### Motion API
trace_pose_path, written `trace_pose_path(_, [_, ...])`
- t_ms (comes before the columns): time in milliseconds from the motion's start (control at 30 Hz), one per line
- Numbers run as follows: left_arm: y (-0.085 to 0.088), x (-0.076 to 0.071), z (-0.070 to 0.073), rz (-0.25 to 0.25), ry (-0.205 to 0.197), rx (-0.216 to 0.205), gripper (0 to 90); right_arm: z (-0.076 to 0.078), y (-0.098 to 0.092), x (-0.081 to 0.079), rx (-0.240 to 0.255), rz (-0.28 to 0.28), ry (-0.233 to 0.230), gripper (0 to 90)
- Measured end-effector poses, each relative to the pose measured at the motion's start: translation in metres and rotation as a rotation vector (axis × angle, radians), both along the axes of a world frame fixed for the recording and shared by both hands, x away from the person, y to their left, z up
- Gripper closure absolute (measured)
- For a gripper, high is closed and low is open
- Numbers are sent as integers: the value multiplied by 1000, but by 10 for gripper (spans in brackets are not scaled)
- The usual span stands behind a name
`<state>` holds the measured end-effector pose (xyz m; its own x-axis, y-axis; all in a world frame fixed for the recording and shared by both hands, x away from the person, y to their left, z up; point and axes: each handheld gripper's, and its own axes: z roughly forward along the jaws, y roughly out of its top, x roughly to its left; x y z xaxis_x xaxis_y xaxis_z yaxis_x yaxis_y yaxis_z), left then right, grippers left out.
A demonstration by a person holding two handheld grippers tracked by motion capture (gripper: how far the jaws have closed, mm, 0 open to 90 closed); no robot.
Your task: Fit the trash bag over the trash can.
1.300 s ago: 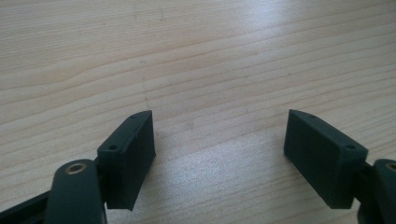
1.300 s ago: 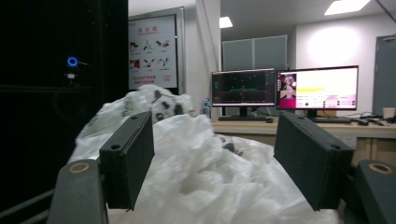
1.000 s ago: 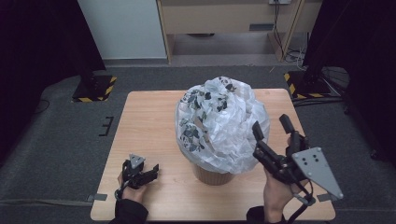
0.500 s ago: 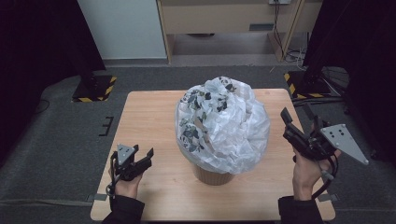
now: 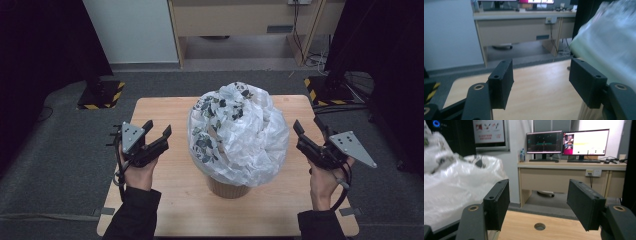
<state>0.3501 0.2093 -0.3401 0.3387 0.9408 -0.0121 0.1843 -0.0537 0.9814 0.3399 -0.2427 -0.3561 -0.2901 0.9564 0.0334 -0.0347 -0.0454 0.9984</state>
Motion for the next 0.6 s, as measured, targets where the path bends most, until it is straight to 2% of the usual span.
trace_pose_path(133, [-16,10,15,-20,-28,1,355,-8,8,11,-16,33,27,350])
trace_pose_path(267, [-32,20,20,-46,-47,3,352,-13,18,20,-24,59,38,352])
trace_pose_path(467, [-42,31,14,-48,-28,30,349,-17,25,27,-33,72,47,353])
trace_pose_path(600, [-46,38,6,-44,-17,64,349,-20,27,33,-36,68,66,361])
